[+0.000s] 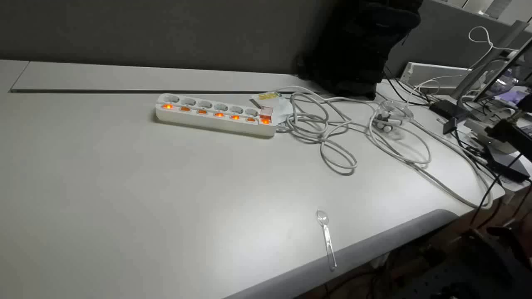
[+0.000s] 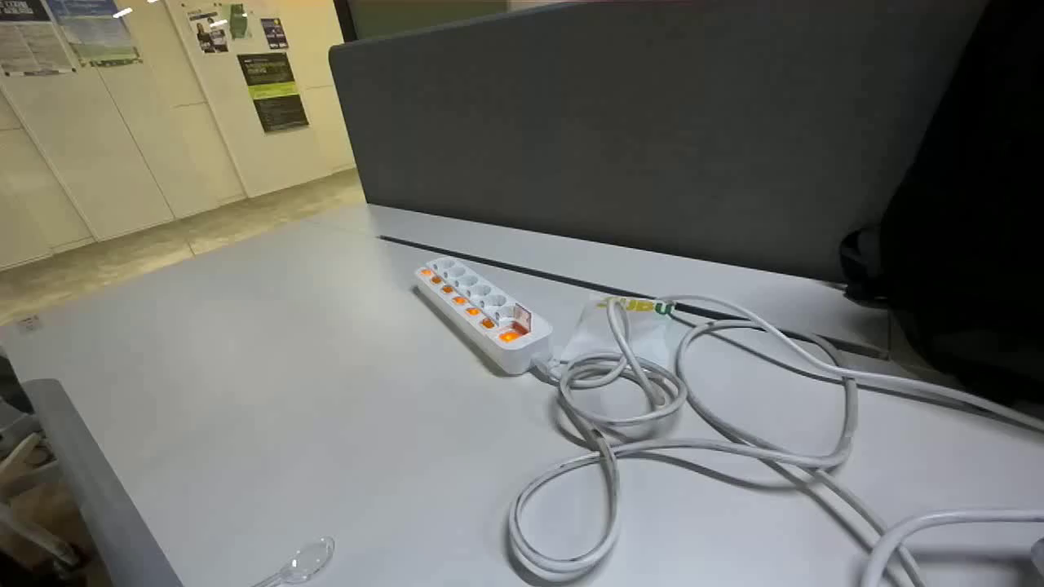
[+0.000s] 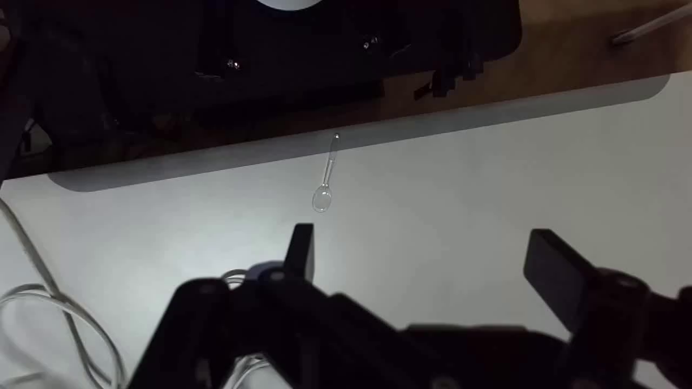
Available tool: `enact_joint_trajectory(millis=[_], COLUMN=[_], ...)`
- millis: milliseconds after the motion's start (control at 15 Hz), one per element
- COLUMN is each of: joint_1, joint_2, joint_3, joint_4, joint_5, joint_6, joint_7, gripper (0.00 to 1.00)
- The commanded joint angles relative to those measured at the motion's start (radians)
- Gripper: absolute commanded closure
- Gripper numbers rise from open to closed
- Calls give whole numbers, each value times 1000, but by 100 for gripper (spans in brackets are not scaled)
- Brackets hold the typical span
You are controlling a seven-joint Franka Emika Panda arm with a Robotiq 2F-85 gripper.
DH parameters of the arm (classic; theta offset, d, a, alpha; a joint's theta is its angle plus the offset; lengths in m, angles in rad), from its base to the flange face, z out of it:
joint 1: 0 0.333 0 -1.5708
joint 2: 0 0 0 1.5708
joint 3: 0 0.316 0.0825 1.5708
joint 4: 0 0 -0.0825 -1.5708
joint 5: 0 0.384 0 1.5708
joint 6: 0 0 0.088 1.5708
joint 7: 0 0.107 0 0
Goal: Turn on the third switch from the left of the extension cord
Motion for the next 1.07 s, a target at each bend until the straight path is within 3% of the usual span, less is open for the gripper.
enact_joint_trajectory(millis=[0, 867, 1000], joint_1=[-12, -12, -20], joint_2=[2, 2, 24], joint_3=[9, 9, 43], joint_4=[2, 2, 6], joint_5=[4, 4, -13], joint_6=[-2, -1, 66], joint_7=[-6, -6, 46], gripper=[0, 0, 0])
